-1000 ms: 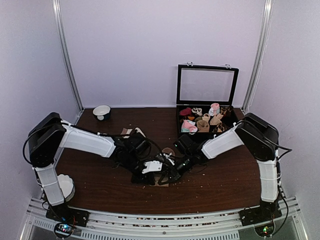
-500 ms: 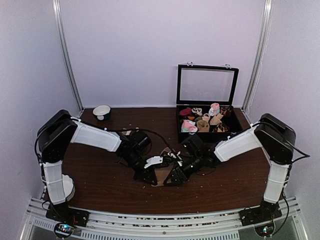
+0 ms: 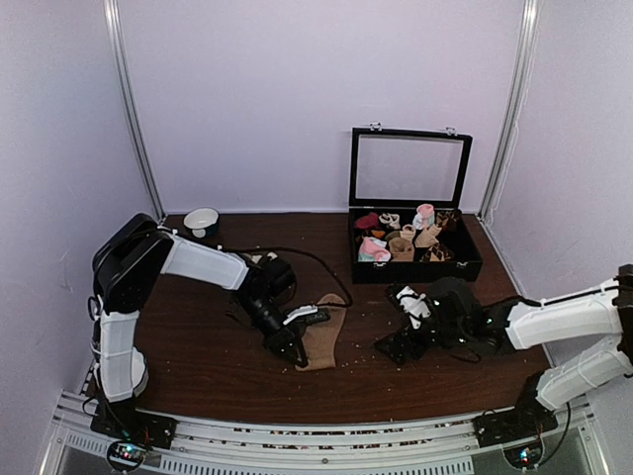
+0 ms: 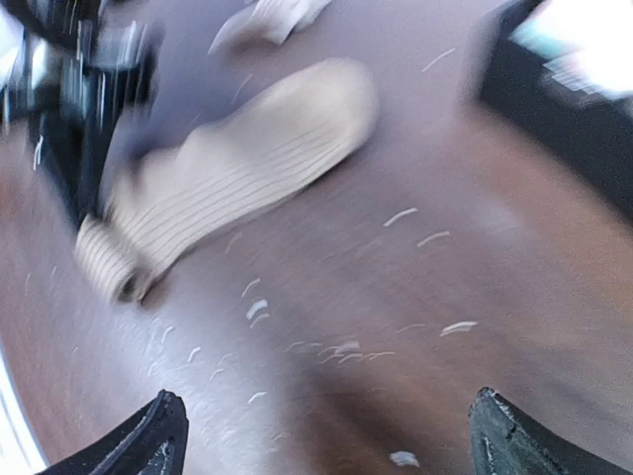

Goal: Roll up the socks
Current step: Roll the sock at the center of the board.

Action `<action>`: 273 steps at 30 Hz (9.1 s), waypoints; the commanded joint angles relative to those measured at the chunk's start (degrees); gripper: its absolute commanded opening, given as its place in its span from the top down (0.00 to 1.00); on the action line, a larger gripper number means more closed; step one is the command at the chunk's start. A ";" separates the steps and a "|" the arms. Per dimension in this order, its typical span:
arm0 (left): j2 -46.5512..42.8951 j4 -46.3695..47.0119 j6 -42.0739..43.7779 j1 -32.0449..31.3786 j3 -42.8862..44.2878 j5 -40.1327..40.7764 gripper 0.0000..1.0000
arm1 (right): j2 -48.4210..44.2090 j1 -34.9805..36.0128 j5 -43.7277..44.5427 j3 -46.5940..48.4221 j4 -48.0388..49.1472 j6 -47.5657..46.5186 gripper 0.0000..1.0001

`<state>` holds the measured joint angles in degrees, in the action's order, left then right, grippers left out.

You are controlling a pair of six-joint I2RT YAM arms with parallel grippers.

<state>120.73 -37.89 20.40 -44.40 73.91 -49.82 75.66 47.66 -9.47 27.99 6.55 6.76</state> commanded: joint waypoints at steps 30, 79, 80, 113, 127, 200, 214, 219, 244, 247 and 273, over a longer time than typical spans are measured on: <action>10.38 -13.97 -2.87 3.80 5.43 -2.53 1.00 | 26.78 15.53 -9.45 16.76 14.78 -30.91 0.57; -24.30 27.31 5.84 0.40 -23.83 14.82 0.59 | 46.16 0.13 -35.34 33.47 -14.79 -10.02 1.00; -23.90 27.89 6.31 -0.31 -23.67 15.75 0.59 | 46.48 -0.30 -35.76 33.67 -14.84 -9.39 1.00; -5.28 13.23 2.93 -3.06 -9.73 15.74 1.00 | 44.60 -1.62 -38.56 32.71 -11.24 -1.63 0.73; -2.09 7.22 0.33 1.37 -8.32 9.96 1.00 | 30.19 -2.20 -27.58 20.42 -10.04 -0.93 0.00; 11.72 -16.10 -5.14 4.83 11.24 7.50 1.00 | 35.80 21.89 10.80 19.81 18.06 -31.18 0.65; 12.25 -16.95 -4.19 4.77 11.48 7.29 1.00 | 34.83 21.09 13.76 20.63 12.48 -35.12 0.65; 11.14 -16.95 -3.69 4.91 11.45 6.32 0.99 | 35.71 19.70 10.45 21.81 9.20 -32.09 0.78; -14.79 -1.09 12.83 10.70 -5.54 2.86 0.59 | 37.42 7.76 -19.39 25.51 -2.66 -3.90 1.00; -14.95 -0.52 16.16 8.90 -6.30 4.04 0.61 | 38.60 6.54 -22.42 25.79 -0.79 2.03 1.00; -9.97 13.48 23.21 -2.57 -4.72 22.72 0.61 | 45.02 -2.24 -34.81 23.52 6.81 15.14 1.00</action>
<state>108.47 -25.76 41.52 -46.35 66.81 -28.82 116.55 45.93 -48.73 53.17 23.73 22.72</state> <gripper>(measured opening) 0.416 0.033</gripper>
